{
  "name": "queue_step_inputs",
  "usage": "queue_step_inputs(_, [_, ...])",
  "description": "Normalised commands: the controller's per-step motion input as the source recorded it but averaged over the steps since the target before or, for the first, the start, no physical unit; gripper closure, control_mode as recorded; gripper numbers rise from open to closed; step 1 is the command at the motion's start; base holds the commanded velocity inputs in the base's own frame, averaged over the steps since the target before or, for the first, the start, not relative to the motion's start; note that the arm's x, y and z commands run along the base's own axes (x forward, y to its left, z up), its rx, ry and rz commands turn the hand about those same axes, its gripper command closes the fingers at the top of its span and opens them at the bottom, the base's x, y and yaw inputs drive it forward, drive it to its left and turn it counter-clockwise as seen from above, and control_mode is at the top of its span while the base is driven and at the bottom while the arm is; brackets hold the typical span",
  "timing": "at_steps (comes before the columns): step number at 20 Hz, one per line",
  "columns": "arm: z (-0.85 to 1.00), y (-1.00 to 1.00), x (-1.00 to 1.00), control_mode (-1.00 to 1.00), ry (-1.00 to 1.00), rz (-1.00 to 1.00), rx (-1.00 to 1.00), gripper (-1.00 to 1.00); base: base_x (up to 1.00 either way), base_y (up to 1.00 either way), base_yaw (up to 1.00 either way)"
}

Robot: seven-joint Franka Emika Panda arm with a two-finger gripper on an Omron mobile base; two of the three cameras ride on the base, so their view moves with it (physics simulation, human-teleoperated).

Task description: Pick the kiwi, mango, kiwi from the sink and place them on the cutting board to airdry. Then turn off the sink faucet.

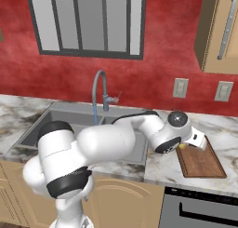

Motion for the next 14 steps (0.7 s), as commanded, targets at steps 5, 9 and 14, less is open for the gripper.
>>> queue_step_inputs(5, [-0.16, -0.07, 0.11, -1.00, 0.00, 0.00, 0.00, 1.00, 0.00, 0.00, 0.00])
queue_step_inputs(9, [-0.12, -0.03, 0.10, -1.00, 0.00, 0.00, 0.00, 1.00, 0.00, 0.00, 0.00])
queue_step_inputs(14, [-0.10, 0.00, 0.15, -1.00, 0.00, 0.00, 0.00, 1.00, 0.00, 0.00, 0.00])
